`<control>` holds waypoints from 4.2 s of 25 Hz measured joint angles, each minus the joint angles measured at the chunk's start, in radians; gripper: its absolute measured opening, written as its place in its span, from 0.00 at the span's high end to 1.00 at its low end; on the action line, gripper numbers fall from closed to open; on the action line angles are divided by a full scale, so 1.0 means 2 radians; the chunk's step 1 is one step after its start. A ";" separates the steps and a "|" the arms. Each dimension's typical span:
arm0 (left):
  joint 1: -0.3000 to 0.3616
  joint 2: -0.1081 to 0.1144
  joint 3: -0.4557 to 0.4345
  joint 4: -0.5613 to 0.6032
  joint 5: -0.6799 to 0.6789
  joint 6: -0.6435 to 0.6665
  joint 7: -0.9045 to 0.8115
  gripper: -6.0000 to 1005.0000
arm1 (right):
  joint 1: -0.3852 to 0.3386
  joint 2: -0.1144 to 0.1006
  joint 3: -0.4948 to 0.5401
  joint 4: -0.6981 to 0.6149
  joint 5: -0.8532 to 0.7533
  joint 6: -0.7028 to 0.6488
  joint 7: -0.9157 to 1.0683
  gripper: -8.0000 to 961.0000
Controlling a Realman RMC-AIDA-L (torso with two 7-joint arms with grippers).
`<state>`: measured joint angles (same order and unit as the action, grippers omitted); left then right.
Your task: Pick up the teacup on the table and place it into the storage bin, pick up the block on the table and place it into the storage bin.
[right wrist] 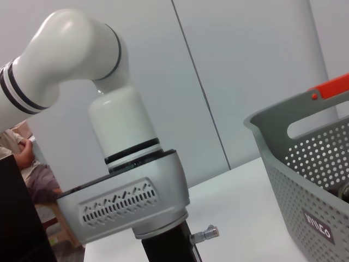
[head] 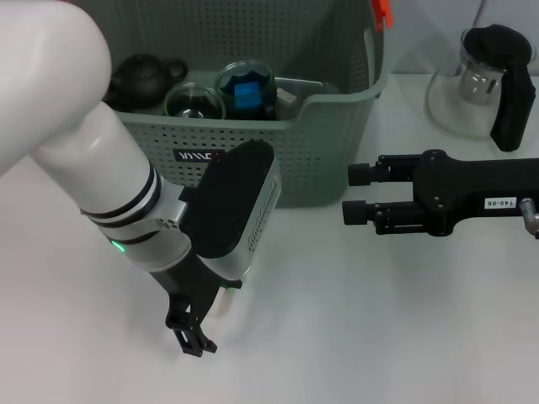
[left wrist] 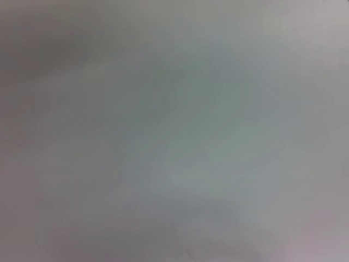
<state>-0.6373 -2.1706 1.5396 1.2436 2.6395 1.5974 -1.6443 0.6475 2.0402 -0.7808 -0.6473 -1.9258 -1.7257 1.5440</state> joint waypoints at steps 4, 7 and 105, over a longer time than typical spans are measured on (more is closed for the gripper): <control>-0.007 0.000 0.000 -0.016 0.003 -0.009 0.000 0.08 | 0.000 0.000 0.000 0.000 0.000 0.000 0.000 0.24; -0.009 0.000 0.000 -0.020 0.004 -0.017 0.000 0.08 | 0.000 0.000 0.000 0.000 0.000 0.000 -0.001 0.24; -0.137 0.047 -0.362 0.010 -0.212 0.054 -0.124 0.56 | -0.006 -0.005 0.002 0.000 0.000 -0.007 -0.005 0.24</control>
<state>-0.9112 -2.0772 0.8160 1.2630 2.2151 1.7049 -1.8921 0.6351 2.0295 -0.7777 -0.6474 -1.9261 -1.7392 1.5339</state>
